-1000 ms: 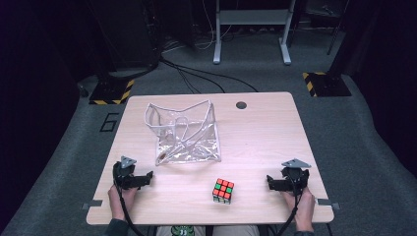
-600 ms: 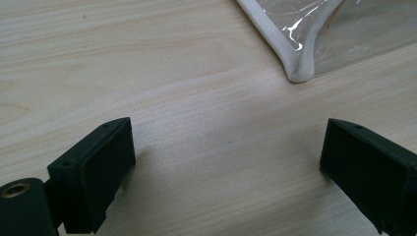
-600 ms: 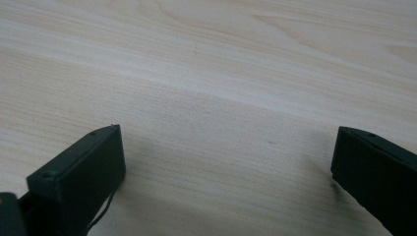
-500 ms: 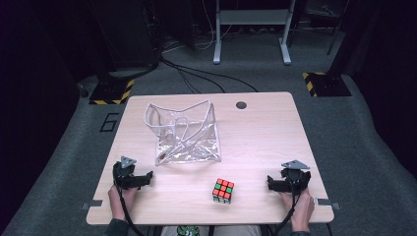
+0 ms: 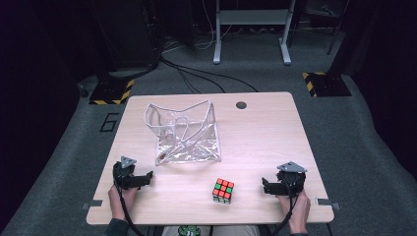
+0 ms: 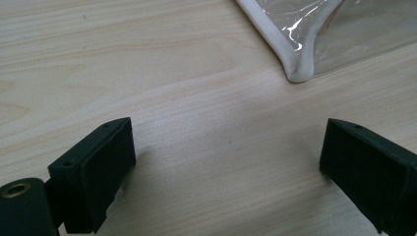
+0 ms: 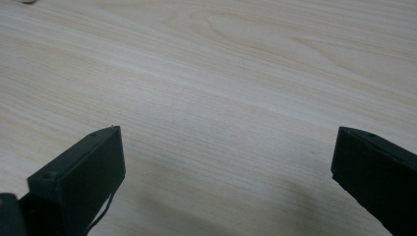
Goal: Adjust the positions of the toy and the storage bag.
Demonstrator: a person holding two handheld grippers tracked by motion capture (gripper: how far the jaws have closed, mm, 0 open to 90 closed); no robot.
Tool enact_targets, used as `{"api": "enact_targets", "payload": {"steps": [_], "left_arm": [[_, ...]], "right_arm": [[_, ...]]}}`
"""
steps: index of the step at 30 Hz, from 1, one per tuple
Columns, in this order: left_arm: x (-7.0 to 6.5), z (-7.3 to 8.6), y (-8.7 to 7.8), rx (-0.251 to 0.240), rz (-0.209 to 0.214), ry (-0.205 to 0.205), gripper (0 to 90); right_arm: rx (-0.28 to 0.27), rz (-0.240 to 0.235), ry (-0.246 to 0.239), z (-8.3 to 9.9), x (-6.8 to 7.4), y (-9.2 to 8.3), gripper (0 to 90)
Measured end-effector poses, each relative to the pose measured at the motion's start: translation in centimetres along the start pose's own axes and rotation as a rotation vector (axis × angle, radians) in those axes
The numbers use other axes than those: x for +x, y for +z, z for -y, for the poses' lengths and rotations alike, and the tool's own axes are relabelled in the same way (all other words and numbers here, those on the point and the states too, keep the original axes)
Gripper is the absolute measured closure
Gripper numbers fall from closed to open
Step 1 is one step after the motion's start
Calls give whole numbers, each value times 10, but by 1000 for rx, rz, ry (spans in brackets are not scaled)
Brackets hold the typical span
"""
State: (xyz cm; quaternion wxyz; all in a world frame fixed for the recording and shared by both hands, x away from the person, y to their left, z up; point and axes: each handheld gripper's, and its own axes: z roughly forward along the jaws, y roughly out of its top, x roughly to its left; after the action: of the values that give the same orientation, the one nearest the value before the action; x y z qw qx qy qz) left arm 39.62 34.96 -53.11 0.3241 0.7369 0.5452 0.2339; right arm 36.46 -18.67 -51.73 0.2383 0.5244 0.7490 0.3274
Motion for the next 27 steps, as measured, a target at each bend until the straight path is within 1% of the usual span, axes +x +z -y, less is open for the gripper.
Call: {"api": "enact_targets", "payload": {"steps": [2, 4, 5, 6, 7, 9, 10, 11, 12, 15, 17, 20, 21, 24, 26, 27], "left_arm": [[0, 0, 0, 0, 0, 0, 64], [0, 0, 0, 0, 0, 0, 64], [0, 0, 0, 0, 0, 0, 64], [0, 0, 0, 0, 0, 0, 64], [0, 0, 0, 0, 0, 0, 64], [0, 0, 0, 1, 1, 0, 64], [0, 0, 0, 0, 2, 0, 64], [0, 0, 0, 2, 3, 0, 64], [0, 0, 0, 2, 3, 0, 64], [0, 0, 0, 1, 0, 1, 64], [0, 0, 0, 1, 0, -1, 63], [0, 0, 0, 1, 1, -1, 64], [0, 0, 0, 2, 3, 0, 64], [-1, 0, 0, 1, 6, 4, 64], [-1, 0, 0, 0, 5, 5, 64], [-1, 0, 0, 1, 5, 5, 64]], "right_arm": [[0, -17, -13, -2, 2, -1, 0], [-3, -21, -19, -4, 4, -2, 0], [-11, -26, -18, -5, 5, -3, 0], [-16, -38, -28, -6, 7, -4, 0], [-22, -49, -34, -8, 12, -5, 0], [-19, -52, -52, -9, 16, -6, 0], [-19, -52, -52, -9, 16, -6, 0], [-19, -61, -61, -11, 20, -7, 0], [-25, -65, -59, -11, 21, -8, 0], [-25, -83, -73, -14, 25, -10, 0], [-37, -89, -92, -16, 27, -12, 0], [-45, -98, -96, -18, 30, -14, 0], [-51, -103, -102, -19, 34, -15, 0], [-53, -115, -122, -21, 40, -17, 0], [-54, -119, -126, -22, 42, -17, 0], [-50, -130, -137, -24, 45, -17, 0]]}}
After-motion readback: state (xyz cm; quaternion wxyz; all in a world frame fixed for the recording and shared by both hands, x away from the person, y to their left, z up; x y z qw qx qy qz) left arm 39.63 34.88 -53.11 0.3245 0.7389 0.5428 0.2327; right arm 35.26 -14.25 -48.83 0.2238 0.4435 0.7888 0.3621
